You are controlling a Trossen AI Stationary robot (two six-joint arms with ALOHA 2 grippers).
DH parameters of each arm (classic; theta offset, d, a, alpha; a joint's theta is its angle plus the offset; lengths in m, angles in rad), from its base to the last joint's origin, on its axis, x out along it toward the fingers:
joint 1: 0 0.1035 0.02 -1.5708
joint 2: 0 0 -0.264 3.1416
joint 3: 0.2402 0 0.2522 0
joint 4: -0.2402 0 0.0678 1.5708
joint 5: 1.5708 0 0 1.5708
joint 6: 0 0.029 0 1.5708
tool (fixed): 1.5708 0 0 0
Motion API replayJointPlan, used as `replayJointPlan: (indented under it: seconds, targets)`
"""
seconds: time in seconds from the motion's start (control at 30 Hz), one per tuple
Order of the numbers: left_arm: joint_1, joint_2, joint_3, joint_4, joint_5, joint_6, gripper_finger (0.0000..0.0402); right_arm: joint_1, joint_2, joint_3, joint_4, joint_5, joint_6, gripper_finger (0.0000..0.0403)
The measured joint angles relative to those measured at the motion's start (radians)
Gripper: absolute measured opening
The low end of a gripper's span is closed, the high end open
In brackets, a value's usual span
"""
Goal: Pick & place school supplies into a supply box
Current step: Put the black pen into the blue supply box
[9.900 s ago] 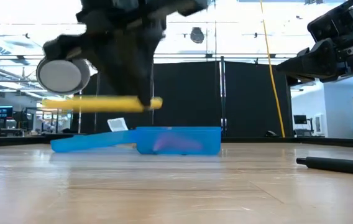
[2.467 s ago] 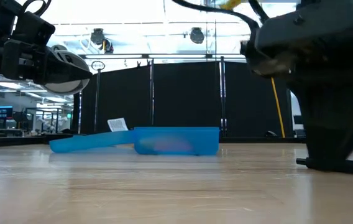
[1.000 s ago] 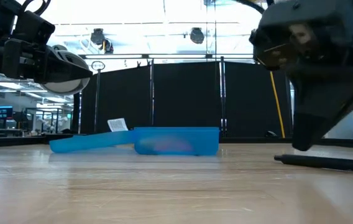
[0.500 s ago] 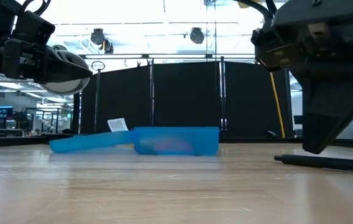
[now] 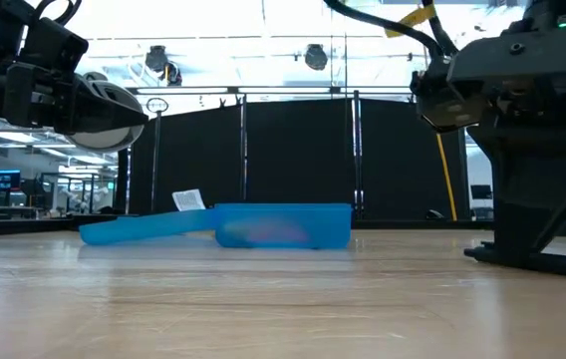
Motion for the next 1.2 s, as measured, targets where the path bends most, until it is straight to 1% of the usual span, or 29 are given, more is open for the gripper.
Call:
replayJointPlan:
  seconds: [0.1,0.2,0.3,0.43,0.53,0.6,0.73,0.9,1.03,1.2]
  targets:
    - [0.000,0.000,0.000,0.000,0.000,0.000,0.0021,0.000,0.010,-0.001,-0.021,0.003,0.023,0.0103]
    - [0.000,0.000,0.000,0.001,0.000,0.000,0.0021,0.000,0.018,-0.001,-0.125,0.000,0.103,0.0095]
    - [0.000,0.000,0.000,0.001,0.000,0.000,0.0021,-0.011,0.019,-0.002,-0.195,-0.009,0.122,0.0082]
    - [0.000,0.000,0.000,0.002,0.000,0.000,0.0021,-0.033,0.018,-0.022,-0.165,-0.035,0.079,0.0056]
    - [0.000,0.000,0.000,0.002,0.000,0.000,0.0021,-0.054,0.017,-0.044,-0.097,-0.087,0.037,0.0023]
    - [0.000,0.000,0.000,0.002,0.000,0.000,0.0021,-0.059,0.016,-0.053,-0.080,-0.099,0.023,0.0017]
    - [0.000,0.000,0.000,0.002,0.000,0.000,0.0021,-0.059,0.015,-0.056,-0.077,-0.090,0.029,0.0017]
    - [0.000,0.000,0.000,0.002,0.000,0.000,0.0021,-0.060,-0.014,-0.045,-0.052,-0.051,0.003,0.0017]
    - [0.000,0.000,0.000,0.002,0.000,0.000,0.0021,-0.061,-0.066,-0.026,-0.021,-0.008,-0.019,0.0017]
    - [0.000,0.000,0.000,0.003,0.000,0.000,0.0021,-0.067,-0.101,-0.026,-0.018,0.059,-0.027,0.0017]
